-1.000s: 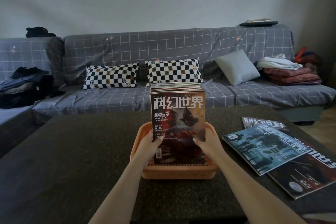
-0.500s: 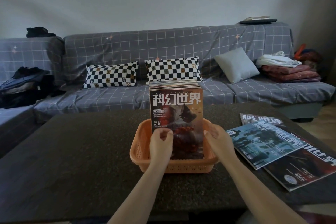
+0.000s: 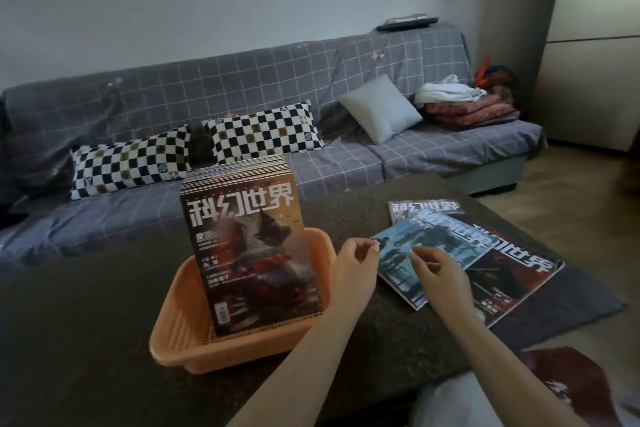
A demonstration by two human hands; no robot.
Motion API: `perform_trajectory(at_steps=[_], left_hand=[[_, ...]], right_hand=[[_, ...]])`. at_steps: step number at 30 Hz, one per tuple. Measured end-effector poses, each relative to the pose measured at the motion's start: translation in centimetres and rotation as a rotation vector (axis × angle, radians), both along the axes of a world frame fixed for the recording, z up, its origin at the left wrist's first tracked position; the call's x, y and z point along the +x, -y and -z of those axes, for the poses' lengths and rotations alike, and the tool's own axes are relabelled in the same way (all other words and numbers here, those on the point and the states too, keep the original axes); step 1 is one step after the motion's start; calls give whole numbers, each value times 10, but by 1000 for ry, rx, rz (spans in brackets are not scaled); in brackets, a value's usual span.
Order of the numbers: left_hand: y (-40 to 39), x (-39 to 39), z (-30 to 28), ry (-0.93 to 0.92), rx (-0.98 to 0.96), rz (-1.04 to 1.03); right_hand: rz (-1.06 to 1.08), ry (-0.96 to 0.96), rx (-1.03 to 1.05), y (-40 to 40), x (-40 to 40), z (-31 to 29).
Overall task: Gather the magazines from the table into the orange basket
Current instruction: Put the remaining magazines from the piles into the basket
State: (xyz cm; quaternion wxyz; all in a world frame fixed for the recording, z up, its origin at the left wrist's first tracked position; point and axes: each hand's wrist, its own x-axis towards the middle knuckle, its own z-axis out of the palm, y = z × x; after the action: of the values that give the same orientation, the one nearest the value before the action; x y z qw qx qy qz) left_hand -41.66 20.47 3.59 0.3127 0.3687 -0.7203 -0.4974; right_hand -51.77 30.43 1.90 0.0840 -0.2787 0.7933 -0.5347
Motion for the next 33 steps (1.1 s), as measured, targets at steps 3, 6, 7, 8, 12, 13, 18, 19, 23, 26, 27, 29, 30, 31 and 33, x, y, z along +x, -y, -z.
perform_trajectory(at_steps=[3,6,7,8,12,13,18,19,23,26,27,29,30,31,33], left_hand=[[1,-41,11,61,41,-18],[7,-77,29,169,71,-70],[10,-89,35,215,60,-98],[14,-101,41,271,26,-123],[34,-140,61,491,-134,-134],[40,-147,65,537,-174,-117],[63,-170,78,774,-309,-37],[64,-173,78,791,-314,-45],[65,-172,69,818,-210,-118],[65,-163,54,814,-98,-84],[62,-159,48,772,-66,-68],[49,-148,36,661,-75,-56],[42,-142,29,600,-110,-55],[34,-133,22,527,-140,-56],[18,-113,9,359,-170,-51]], right_hand=[[49,33,50,-9,-25,16],[89,94,111,-12,-46,31],[100,116,128,-12,-52,36],[112,135,137,-11,-57,40],[168,124,156,-6,-68,55],[184,124,163,-5,-69,57],[234,156,158,-2,-71,63],[225,162,158,-2,-71,63],[205,203,115,-5,-71,59],[255,278,38,-12,-77,57],[274,297,20,-15,-78,56],[290,306,9,-20,-79,54],[288,315,3,-22,-80,53],[282,332,-4,-25,-79,51],[266,402,-56,-30,-77,45]])
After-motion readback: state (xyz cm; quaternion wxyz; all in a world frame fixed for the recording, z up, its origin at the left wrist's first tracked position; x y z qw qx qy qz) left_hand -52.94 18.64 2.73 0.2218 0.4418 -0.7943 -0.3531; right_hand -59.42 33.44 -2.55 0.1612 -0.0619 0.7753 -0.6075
